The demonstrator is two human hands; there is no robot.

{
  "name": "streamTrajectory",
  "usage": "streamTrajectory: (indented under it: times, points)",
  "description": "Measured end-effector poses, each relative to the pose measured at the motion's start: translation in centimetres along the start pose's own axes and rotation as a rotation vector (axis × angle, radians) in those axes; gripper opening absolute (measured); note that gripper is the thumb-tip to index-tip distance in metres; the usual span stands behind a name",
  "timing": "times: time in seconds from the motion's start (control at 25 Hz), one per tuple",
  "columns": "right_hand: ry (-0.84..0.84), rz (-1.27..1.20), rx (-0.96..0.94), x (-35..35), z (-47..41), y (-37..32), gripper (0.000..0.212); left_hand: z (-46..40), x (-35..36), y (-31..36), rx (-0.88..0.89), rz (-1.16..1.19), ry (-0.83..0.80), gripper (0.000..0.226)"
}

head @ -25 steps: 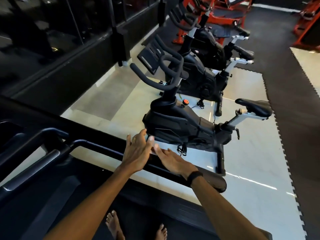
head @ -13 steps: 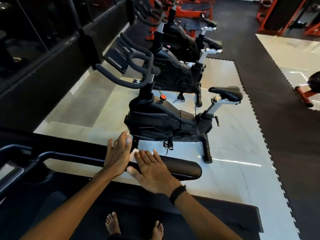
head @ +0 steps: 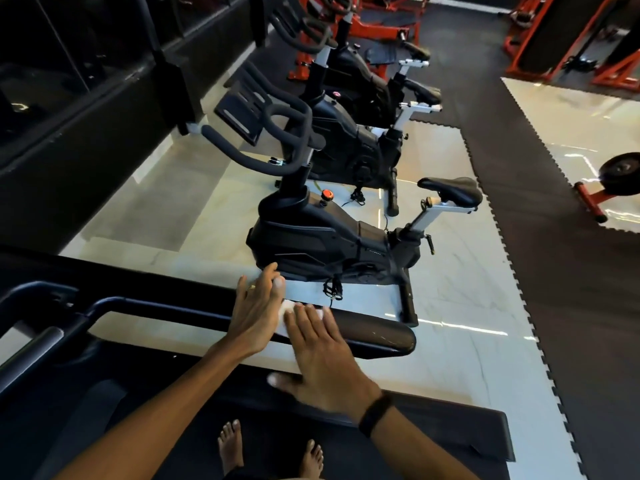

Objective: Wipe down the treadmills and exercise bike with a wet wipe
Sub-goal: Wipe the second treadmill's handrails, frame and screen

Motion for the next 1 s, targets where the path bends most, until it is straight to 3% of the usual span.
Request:
streamTrajectory:
  times: [0.08, 0.16, 0.24, 0.32, 0.4, 0.48, 0.6, 0.68, 0.84, 0.92, 1.0]
  points:
    - [0.087, 0.022, -0.006, -0.4, 3.4, 0.5, 0.094, 0.3, -0.8, -0.7, 0.022, 0.056, 0.011, 0.114]
    - [0.078, 0.064, 0.148, -1.5, 4.0, 3.3, 0.097, 0.3, -2.5, -1.8, 0.044, 0.036, 0.031, 0.109]
    - [-0.082, -0.013, 0.358, -2.3, 2.0, 5.7, 0.117, -0.4, -4.8, -3.2, 0.044, -0.067, 0.099, 0.101]
    - [-0.183, -0.200, 0.477, -3.4, -1.8, 5.5, 0.113, -1.5, -6.7, -4.8, 0.056, -0.188, 0.140, 0.101]
    - [-0.212, -0.237, 0.412, -3.8, -5.6, 2.1, 0.094, -2.7, -7.3, -6.2, 0.079, -0.322, 0.104, 0.101]
    - [-0.200, -0.116, 0.287, -2.2, -7.0, -2.0, 0.097, -3.2, -7.1, -7.1, 0.119, -0.468, 0.064, 0.103]
    - [-0.027, -0.005, 0.115, -0.5, -2.5, -4.8, 0.098, -2.6, -5.2, -7.2, 0.260, -0.702, 0.006, 0.099]
    - [0.078, 0.077, 0.194, -0.9, 0.8, -2.8, 0.093, -2.3, -5.0, -6.9, 0.289, -0.708, -0.001, 0.102]
    - [-0.065, -0.002, 0.609, -2.3, 0.0, 3.1, 0.128, -2.9, -4.9, -6.4, 0.238, -0.702, -0.092, 0.125]
    - [-0.048, -0.137, 0.677, -3.0, -3.1, 2.6, 0.119, -3.6, -4.2, -6.1, 0.231, -0.648, -0.144, 0.129]
    - [-0.040, -0.174, 0.581, -2.3, -5.1, -0.4, 0.105, -4.2, -3.5, -5.6, 0.229, -0.556, -0.165, 0.131]
Point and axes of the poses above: each hand's wrist, its own z-axis away from the middle knuckle, its own x-axis out of the palm, y = z × x, the point moved 6 cm from there along -z, towards the middle knuckle, and after that the axes turned 9 degrees about -z, right-handed, at the moved point
